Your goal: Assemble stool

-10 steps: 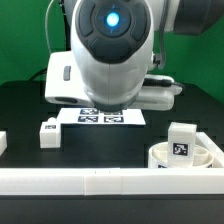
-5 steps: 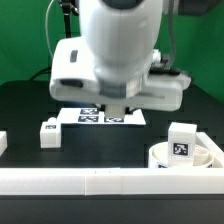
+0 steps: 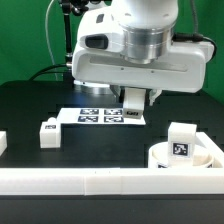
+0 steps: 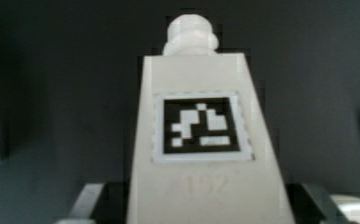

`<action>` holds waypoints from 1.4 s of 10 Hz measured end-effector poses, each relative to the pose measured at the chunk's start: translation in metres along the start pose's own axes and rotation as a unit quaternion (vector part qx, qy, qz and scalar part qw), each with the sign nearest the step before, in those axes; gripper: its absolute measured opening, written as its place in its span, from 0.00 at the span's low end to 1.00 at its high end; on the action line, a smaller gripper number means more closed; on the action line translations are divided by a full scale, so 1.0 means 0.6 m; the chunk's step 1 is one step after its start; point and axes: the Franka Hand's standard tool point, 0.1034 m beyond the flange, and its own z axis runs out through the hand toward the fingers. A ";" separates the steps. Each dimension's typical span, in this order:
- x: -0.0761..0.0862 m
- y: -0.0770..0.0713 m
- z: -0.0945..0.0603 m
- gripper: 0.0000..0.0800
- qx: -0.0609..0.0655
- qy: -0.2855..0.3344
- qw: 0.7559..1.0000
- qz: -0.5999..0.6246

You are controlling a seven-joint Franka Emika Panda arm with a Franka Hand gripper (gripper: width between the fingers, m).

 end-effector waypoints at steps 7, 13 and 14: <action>0.008 -0.093 -0.044 0.42 0.042 0.255 0.966 0.010; 0.003 -0.188 -0.063 0.42 0.082 0.414 0.907 -0.008; 0.002 -0.187 -0.057 0.42 0.080 0.412 0.908 -0.009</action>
Offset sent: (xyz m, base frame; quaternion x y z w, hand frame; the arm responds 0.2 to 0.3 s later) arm 0.0040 0.0531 0.0277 0.0070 0.1241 0.0378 0.9915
